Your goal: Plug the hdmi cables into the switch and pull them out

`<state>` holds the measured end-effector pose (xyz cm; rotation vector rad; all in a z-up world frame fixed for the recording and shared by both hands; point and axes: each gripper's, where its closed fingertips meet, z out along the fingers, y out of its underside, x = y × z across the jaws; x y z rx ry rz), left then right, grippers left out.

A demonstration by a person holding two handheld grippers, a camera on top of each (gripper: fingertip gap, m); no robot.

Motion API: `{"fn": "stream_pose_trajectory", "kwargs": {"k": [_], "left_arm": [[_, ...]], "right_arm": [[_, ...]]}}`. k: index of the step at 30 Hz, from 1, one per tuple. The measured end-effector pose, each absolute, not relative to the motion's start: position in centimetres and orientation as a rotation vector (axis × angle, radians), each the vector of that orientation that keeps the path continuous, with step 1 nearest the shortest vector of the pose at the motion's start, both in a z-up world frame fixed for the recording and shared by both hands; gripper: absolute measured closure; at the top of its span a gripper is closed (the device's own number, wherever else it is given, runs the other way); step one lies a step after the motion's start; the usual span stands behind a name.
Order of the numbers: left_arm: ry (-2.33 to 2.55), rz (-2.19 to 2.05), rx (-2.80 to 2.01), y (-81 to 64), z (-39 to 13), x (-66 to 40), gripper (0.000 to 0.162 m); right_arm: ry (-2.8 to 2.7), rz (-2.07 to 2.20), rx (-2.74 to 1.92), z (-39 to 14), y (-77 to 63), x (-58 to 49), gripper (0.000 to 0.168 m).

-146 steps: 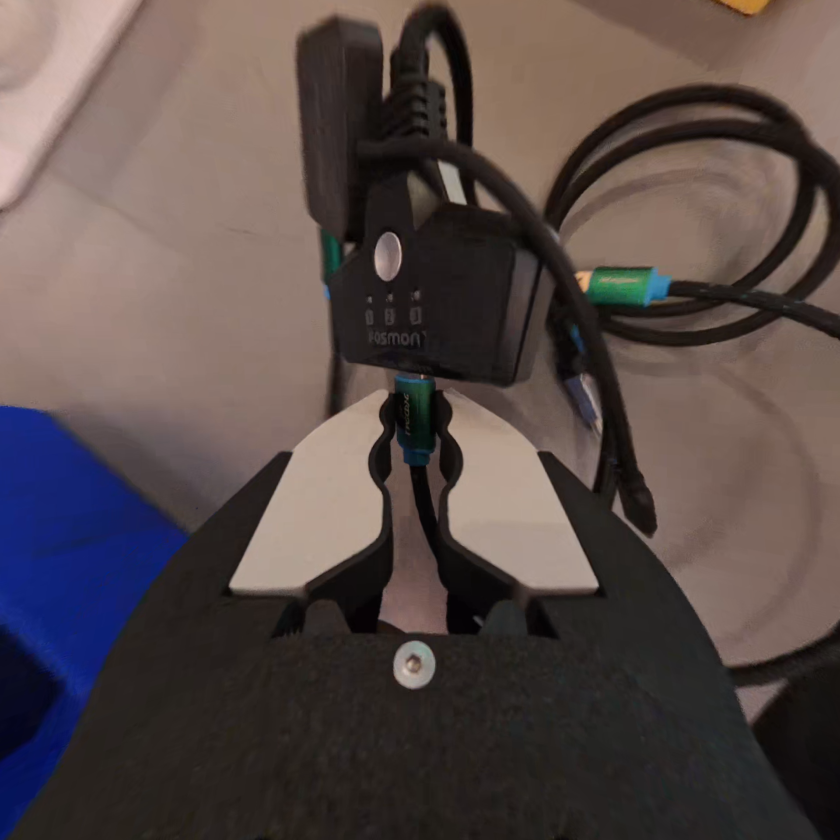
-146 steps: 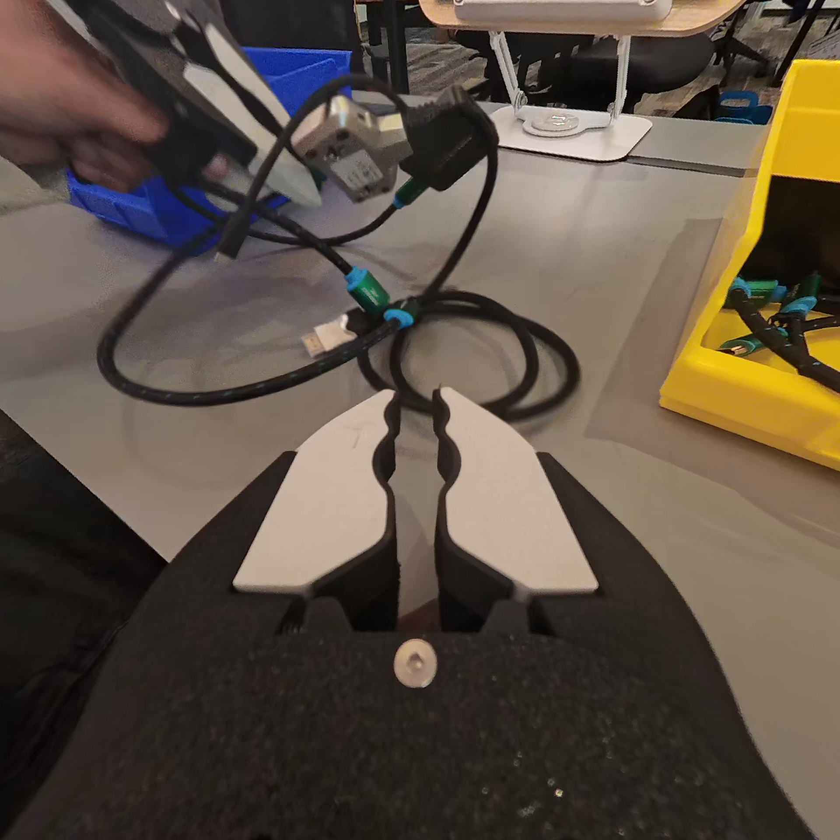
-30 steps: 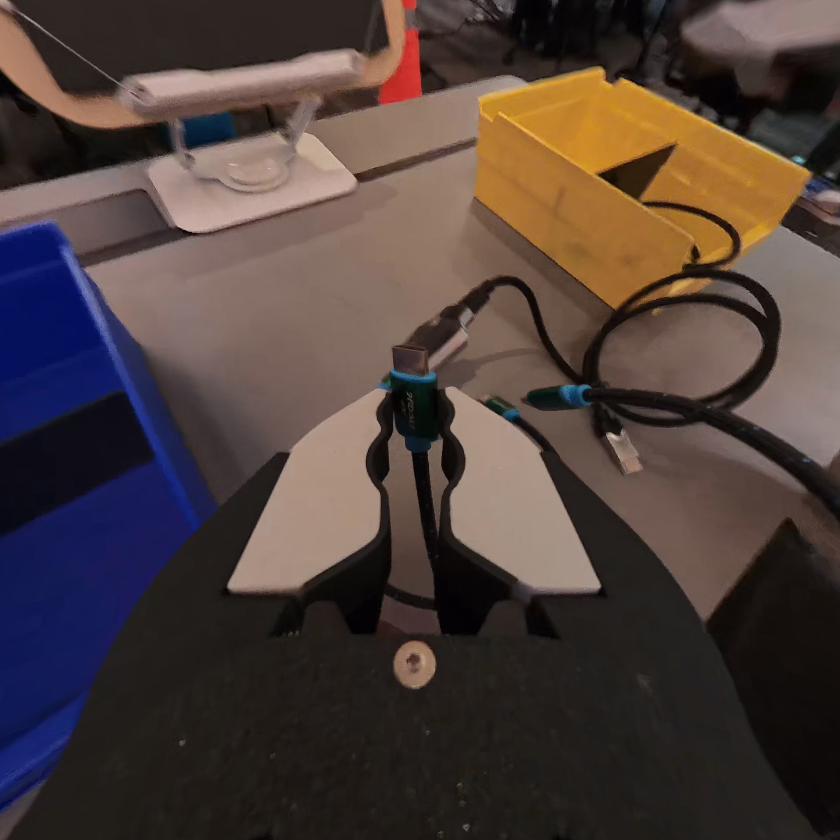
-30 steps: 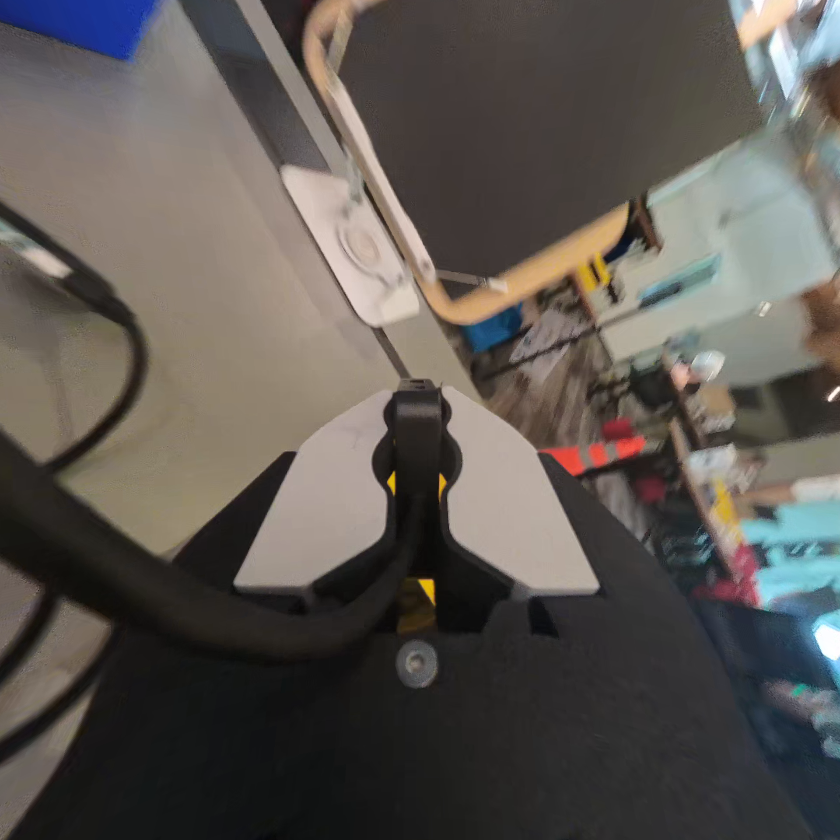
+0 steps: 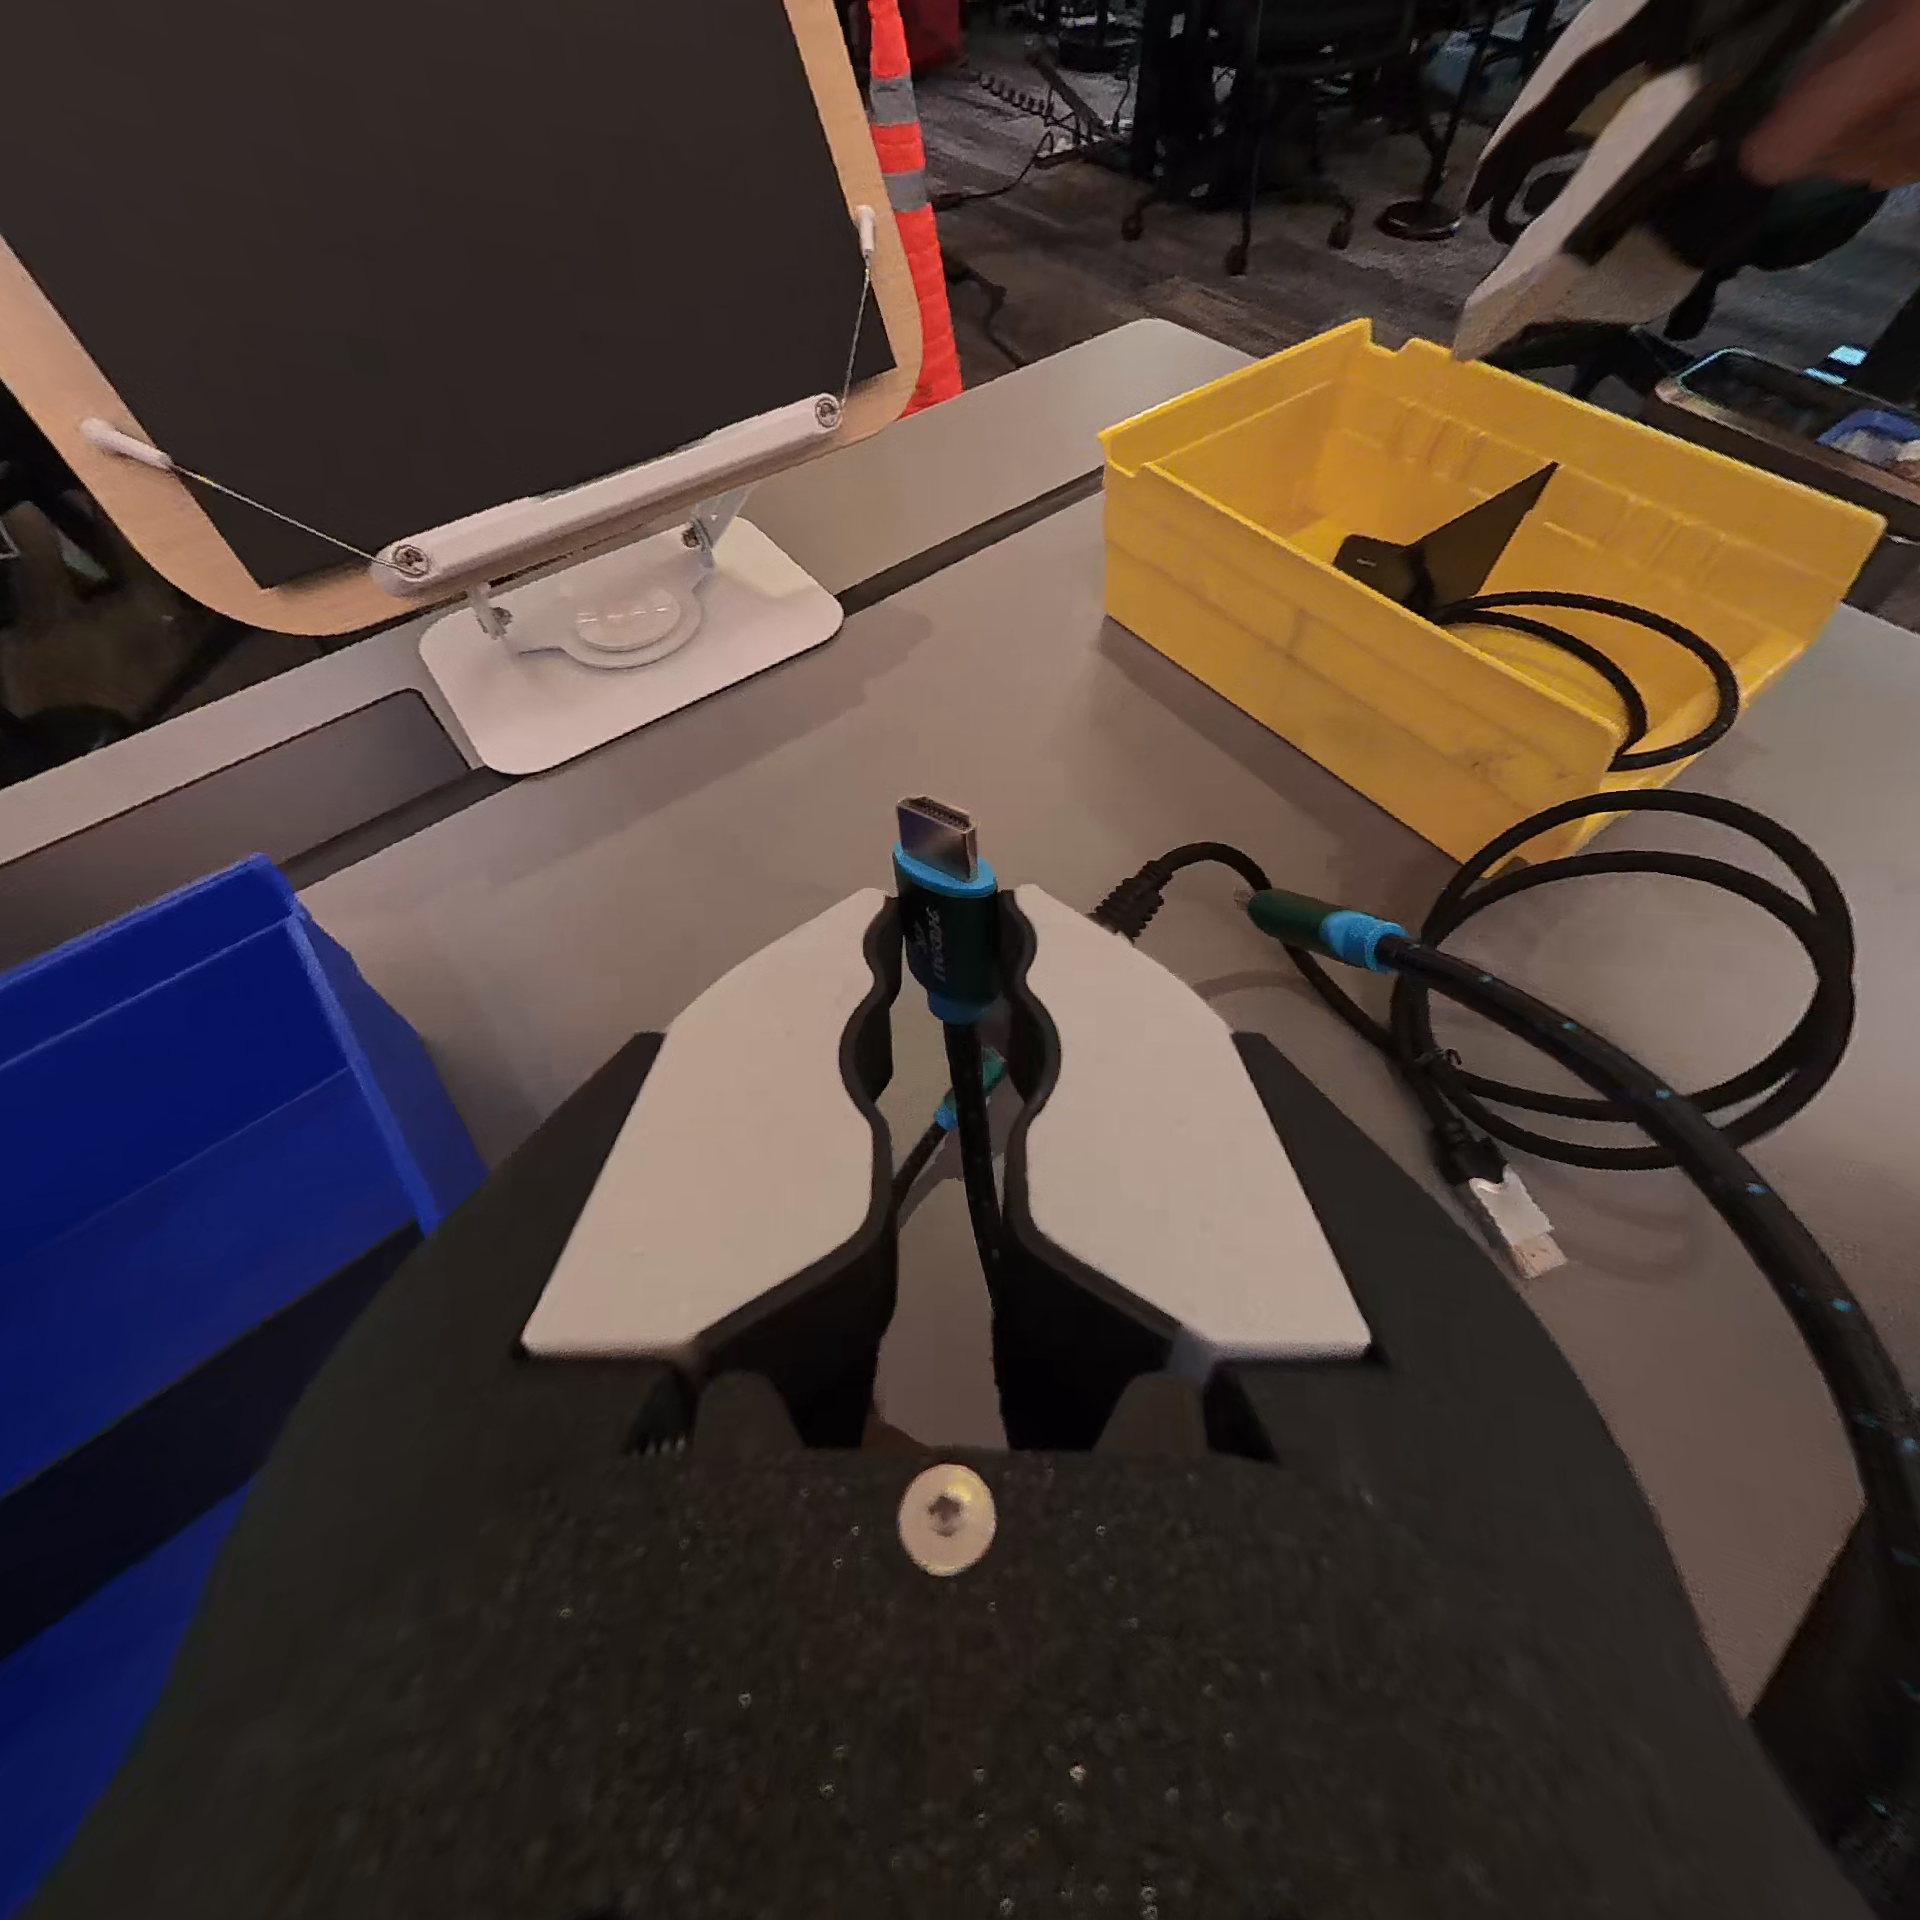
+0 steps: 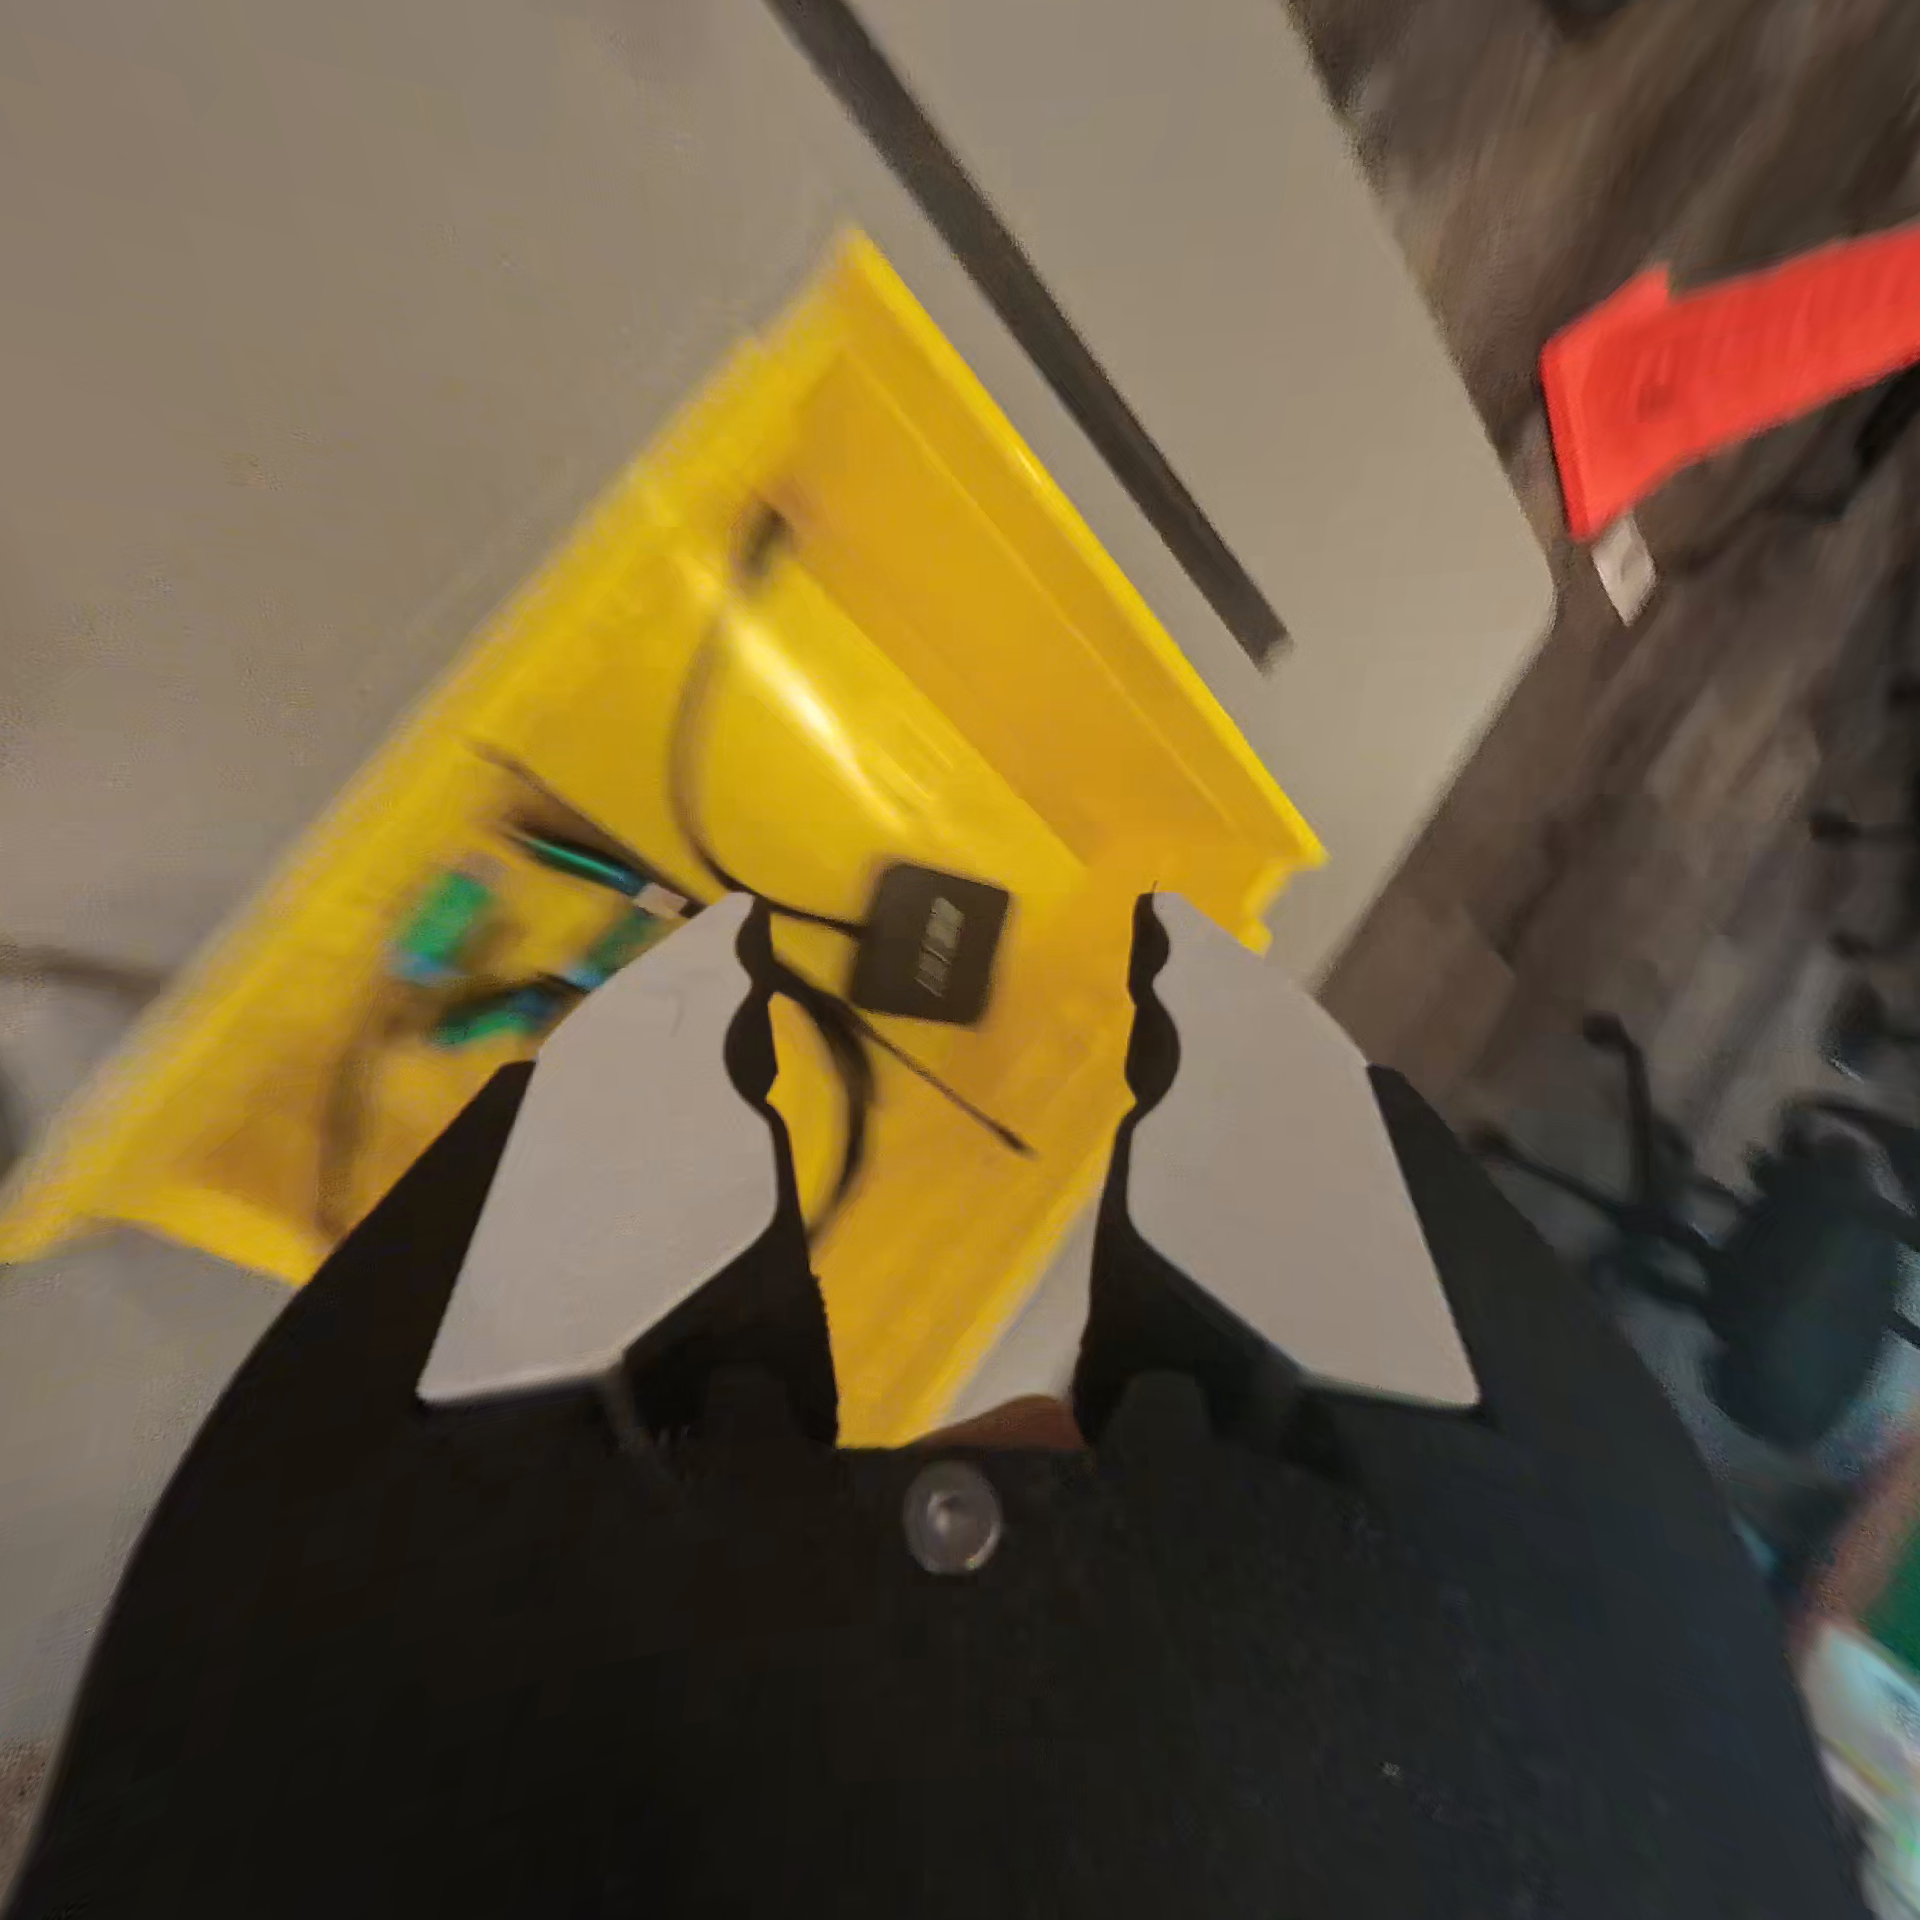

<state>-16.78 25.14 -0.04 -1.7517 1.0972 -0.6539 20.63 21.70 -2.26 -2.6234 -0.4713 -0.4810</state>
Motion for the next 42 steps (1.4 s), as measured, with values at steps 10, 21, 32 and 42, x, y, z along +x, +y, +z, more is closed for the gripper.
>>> {"fn": "stream_pose_trajectory", "kwargs": {"k": [10,21,32,42], "left_arm": [[0.979,-0.600,-1.869,27.0,-2.1,-17.9,0.145],[0.891,-0.878,-1.798,24.0,0.7,-19.4,0.142],[1.181,-0.818,-1.739,10.1,-11.2,-25.9,0.148],[1.216,-0.798,-1.745,9.1,-12.0,-26.1,0.148]], "right_arm": [[-0.694,0.596,-2.021,-5.0,11.3,-19.6,0.097],[-0.396,0.405,-1.851,-1.3,13.7,-18.1,0.168],[-0.009,-0.054,-1.681,9.1,9.4,12.2,0.168],[-0.232,-0.355,-1.875,-1.4,9.3,17.4,0.168]]}}
